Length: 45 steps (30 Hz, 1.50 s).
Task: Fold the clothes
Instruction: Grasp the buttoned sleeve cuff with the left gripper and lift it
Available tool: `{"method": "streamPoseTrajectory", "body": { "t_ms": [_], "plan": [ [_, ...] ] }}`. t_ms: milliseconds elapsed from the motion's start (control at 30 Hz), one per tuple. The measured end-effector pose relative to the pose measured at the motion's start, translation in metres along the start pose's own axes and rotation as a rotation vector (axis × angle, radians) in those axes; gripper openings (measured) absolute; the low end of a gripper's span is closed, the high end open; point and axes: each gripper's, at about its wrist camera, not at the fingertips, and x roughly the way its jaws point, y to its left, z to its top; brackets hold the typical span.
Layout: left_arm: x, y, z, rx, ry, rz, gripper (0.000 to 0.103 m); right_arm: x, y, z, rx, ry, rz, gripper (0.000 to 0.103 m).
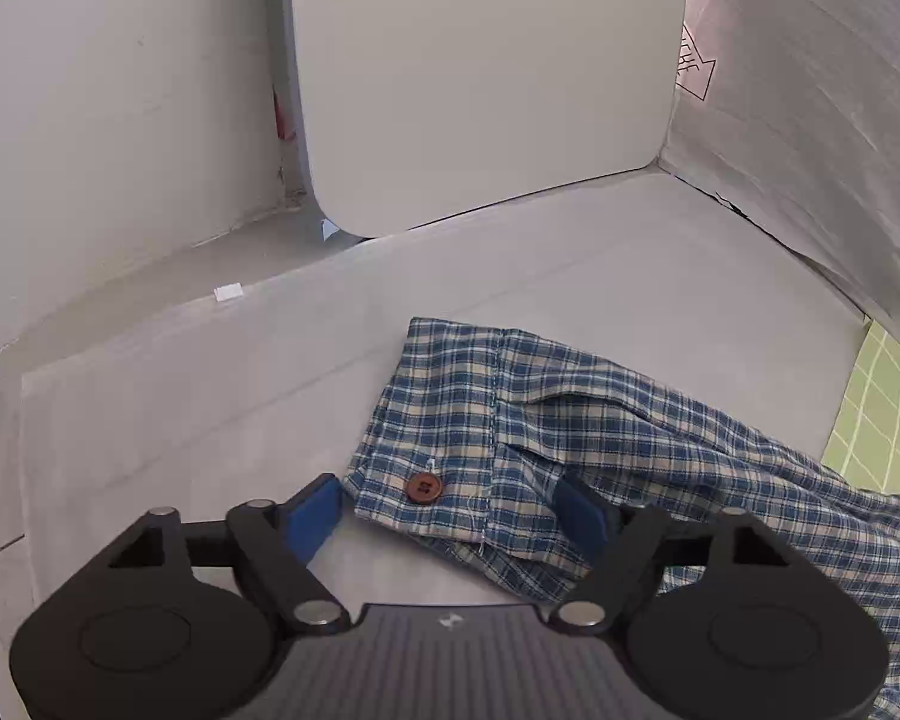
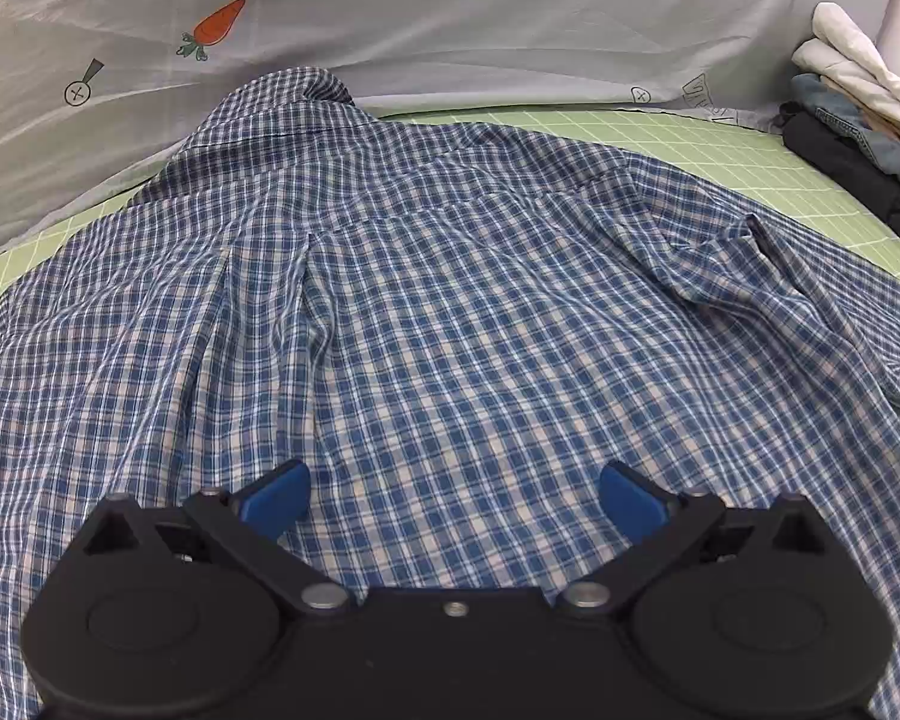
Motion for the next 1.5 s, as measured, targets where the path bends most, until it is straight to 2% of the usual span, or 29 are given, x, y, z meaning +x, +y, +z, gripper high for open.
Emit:
{"method": "streamPoseTrajectory", "body": {
  "t_ms": [33, 100, 133, 200, 267, 400, 467, 533, 600, 667, 700, 733, 800, 867, 933, 1000, 1067, 1167, 1267, 1433, 1467, 1500],
  "plan": [
    [-0.003, 0.002, 0.001, -0.026, -0.004, -0.014, 0.046, 0.0, 0.0, 0.001, 0.0, 0.002, 0.001, 0.103],
    [-0.011, 0.003, 0.003, -0.077, -0.017, -0.057, 0.022, 0.001, 0.001, 0.001, -0.003, 0.007, 0.002, 0.103],
    [-0.017, 0.002, 0.004, -0.088, -0.029, -0.069, 0.017, 0.002, 0.0, 0.002, -0.005, 0.01, 0.004, 0.103],
    [-0.034, -0.008, 0.007, -0.084, -0.061, -0.103, 0.0, 0.002, 0.0, 0.004, -0.01, 0.017, 0.009, 0.103],
    [-0.054, -0.025, 0.008, -0.051, -0.083, -0.176, 0.0, 0.002, -0.001, 0.004, -0.02, 0.014, 0.02, 0.103],
    [-0.099, -0.077, 0.002, 0.052, -0.107, -0.403, 0.0, 0.003, -0.003, 0.002, -0.043, -0.004, 0.041, 0.103],
    [-0.118, -0.104, -0.006, 0.109, -0.114, -0.492, 0.0, 0.003, -0.004, 0.002, -0.053, -0.007, 0.051, 0.103],
    [-0.126, -0.125, -0.014, 0.126, -0.093, -0.548, 0.002, 0.004, -0.005, 0.003, -0.066, -0.009, 0.063, 0.103],
    [-0.126, -0.138, -0.022, 0.128, -0.038, -0.582, 0.001, 0.004, -0.007, 0.003, -0.077, -0.014, 0.074, 0.103],
    [-0.132, -0.152, -0.034, 0.175, -0.01, -0.628, 0.002, 0.005, -0.009, 0.003, -0.084, -0.018, 0.08, 0.103],
    [-0.137, -0.158, -0.042, 0.21, -0.008, -0.642, 0.005, 0.005, -0.009, 0.003, -0.086, -0.02, 0.082, 0.103],
    [-0.138, -0.162, -0.046, 0.229, -0.008, -0.632, 0.009, 0.004, -0.009, 0.003, -0.088, -0.022, 0.084, 0.103],
    [-0.135, -0.166, -0.053, 0.245, -0.013, -0.573, 0.04, 0.004, -0.009, 0.002, -0.092, -0.028, 0.086, 0.103],
    [-0.124, -0.159, -0.051, 0.252, -0.039, -0.46, 0.054, 0.004, -0.011, 0.001, -0.099, -0.032, 0.093, 0.103],
    [-0.111, -0.148, -0.047, 0.258, -0.07, -0.338, 0.061, 0.003, -0.012, -0.001, -0.109, -0.04, 0.103, 0.103],
    [-0.096, -0.131, -0.039, 0.27, -0.099, -0.23, 0.075, 0.001, -0.014, -0.004, -0.118, -0.06, 0.113, 0.103],
    [-0.079, -0.11, -0.029, 0.274, -0.117, -0.149, 0.075, 0.0, -0.016, -0.01, -0.117, -0.095, 0.115, 0.103],
    [-0.061, -0.086, -0.018, 0.249, -0.103, -0.111, 0.076, -0.003, -0.017, -0.02, -0.109, -0.162, 0.112, 0.103],
    [-0.047, -0.073, -0.012, 0.233, -0.078, -0.124, 0.08, -0.004, -0.016, -0.024, -0.104, -0.188, 0.106, 0.103],
    [-0.024, -0.072, -0.018, 0.19, -0.031, -0.184, 0.078, -0.003, -0.017, -0.023, -0.103, -0.189, 0.105, 0.103],
    [-0.021, -0.073, -0.02, 0.168, -0.027, -0.195, 0.066, -0.003, -0.016, -0.023, -0.103, -0.189, 0.105, 0.103],
    [-0.018, -0.075, -0.022, 0.143, -0.019, -0.207, 0.038, -0.003, -0.016, -0.023, -0.102, -0.189, 0.104, 0.103]
  ]
}}
